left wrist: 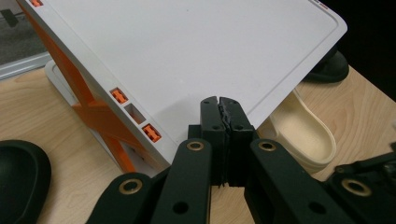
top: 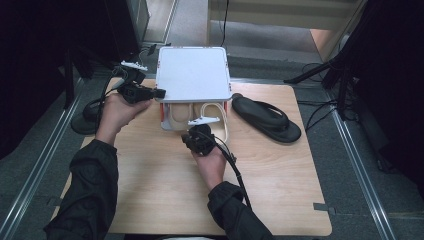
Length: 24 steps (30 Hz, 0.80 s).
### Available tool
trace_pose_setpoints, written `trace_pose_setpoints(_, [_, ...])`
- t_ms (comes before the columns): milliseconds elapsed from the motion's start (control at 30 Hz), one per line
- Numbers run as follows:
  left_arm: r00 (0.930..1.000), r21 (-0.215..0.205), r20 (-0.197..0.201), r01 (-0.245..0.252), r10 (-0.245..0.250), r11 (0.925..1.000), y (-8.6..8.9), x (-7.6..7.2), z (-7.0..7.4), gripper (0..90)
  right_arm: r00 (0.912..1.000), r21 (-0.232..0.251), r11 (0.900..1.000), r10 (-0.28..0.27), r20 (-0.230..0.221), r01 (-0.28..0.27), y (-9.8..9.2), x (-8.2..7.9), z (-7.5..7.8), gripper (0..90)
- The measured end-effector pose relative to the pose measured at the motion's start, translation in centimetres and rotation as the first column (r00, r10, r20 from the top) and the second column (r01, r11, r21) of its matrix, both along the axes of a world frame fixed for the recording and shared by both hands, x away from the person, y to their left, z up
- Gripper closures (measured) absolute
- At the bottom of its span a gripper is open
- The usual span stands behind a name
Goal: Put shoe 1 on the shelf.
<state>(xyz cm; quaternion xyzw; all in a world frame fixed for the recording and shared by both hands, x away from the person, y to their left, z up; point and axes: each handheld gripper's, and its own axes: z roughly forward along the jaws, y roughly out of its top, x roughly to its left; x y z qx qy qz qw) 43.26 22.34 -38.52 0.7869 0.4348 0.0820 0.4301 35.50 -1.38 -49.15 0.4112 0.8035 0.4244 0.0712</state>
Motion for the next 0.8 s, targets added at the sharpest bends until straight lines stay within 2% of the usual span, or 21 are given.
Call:
trace_pose_setpoints(133, [1.0,-0.003,-0.001,-0.001,0.001,1.0,0.0,0.0,0.0,89.6,0.9999,-0.007,1.0,0.016,0.006,-0.016,-1.6,-1.4,0.1,90.0])
trace_pose_setpoints(333, [1.0,-0.004,-0.001,-0.002,0.002,1.0,0.1,0.0,0.0,89.5,0.9999,-0.003,1.0,0.011,-0.001,-0.011,-4.0,-2.7,-0.3,90.0])
trace_pose_setpoints(500, [1.0,-0.013,-0.002,-0.005,0.005,0.9999,0.1,0.0,-0.1,89.6,0.9992,0.021,1.0,-0.017,-0.035,0.018,-6.0,-3.3,-0.8,90.0])
trace_pose_setpoints(800, [1.0,-0.01,-0.002,-0.005,0.005,0.9999,0.1,0.0,-0.1,89.5,0.9995,-0.026,0.999,-0.029,-0.014,0.029,-8.0,-4.3,-1.1,90.0])
